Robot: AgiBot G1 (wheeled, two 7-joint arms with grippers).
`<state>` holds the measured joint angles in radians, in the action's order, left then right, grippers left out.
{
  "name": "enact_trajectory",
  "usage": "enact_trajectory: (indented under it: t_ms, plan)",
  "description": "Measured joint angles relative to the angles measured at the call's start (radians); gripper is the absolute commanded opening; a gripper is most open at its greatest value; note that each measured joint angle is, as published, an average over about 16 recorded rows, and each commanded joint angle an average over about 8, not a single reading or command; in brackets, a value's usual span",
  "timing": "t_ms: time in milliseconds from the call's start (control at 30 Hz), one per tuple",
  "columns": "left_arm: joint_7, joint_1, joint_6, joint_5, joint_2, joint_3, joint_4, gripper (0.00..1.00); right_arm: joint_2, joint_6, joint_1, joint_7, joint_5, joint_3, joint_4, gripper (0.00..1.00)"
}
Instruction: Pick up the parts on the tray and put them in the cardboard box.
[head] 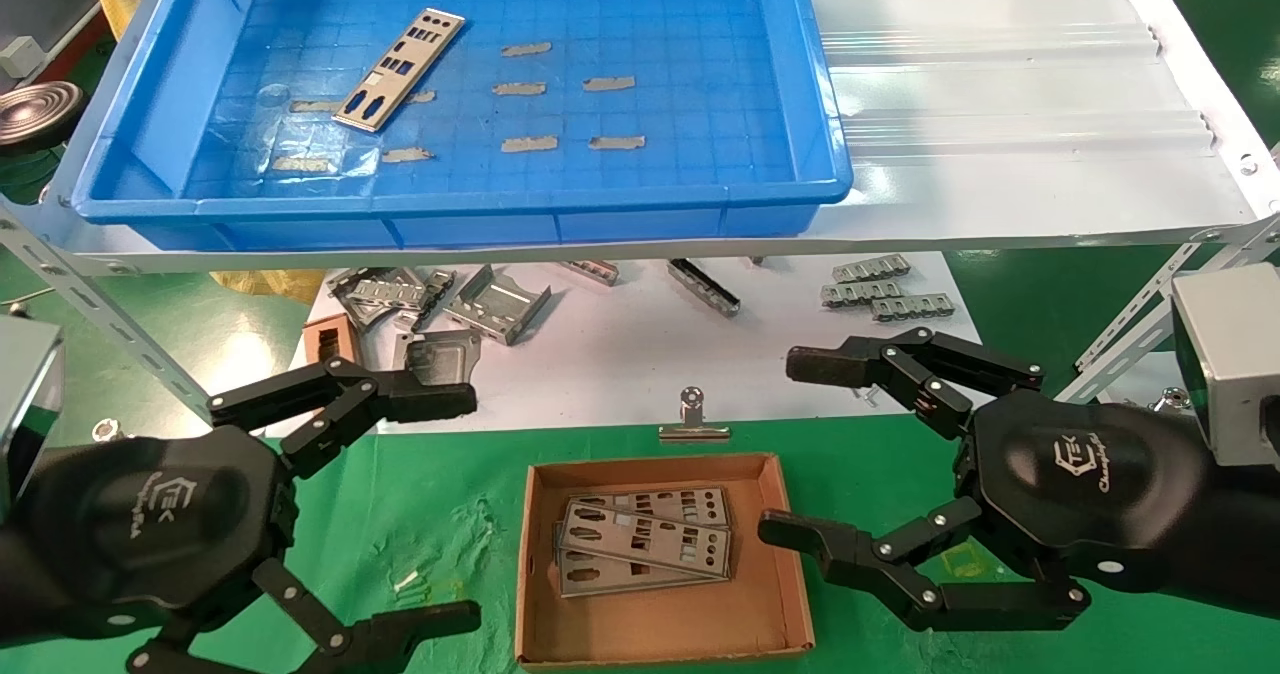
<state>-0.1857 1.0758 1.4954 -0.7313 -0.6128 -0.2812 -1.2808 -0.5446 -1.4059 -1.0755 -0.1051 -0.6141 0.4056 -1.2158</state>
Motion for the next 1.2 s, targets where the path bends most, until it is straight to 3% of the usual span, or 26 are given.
enact_trajectory:
  t_ms: [167, 200, 333, 367, 633, 1200]
  plan:
    - [0.000, 0.000, 0.000, 0.000, 0.000, 0.000, 0.000, 1.00, 0.000, 0.000, 0.000, 0.000, 0.000, 0.000, 0.000, 0.94]
    - [0.000, 0.000, 0.000, 0.000, 0.000, 0.000, 0.000, 1.00, 0.000, 0.000, 0.000, 0.000, 0.000, 0.000, 0.000, 1.00]
    - [0.000, 0.000, 0.000, 0.000, 0.000, 0.000, 0.000, 1.00, 0.000, 0.000, 0.000, 0.000, 0.000, 0.000, 0.000, 1.00]
    - [0.000, 0.000, 0.000, 0.000, 0.000, 0.000, 0.000, 1.00, 0.000, 0.000, 0.000, 0.000, 0.000, 0.000, 0.000, 0.99]
    - [0.000, 0.000, 0.000, 0.000, 0.000, 0.000, 0.000, 1.00, 0.000, 0.000, 0.000, 0.000, 0.000, 0.000, 0.000, 0.00]
    - [0.000, 0.000, 0.000, 0.000, 0.000, 0.000, 0.000, 1.00, 0.000, 0.000, 0.000, 0.000, 0.000, 0.000, 0.000, 0.00]
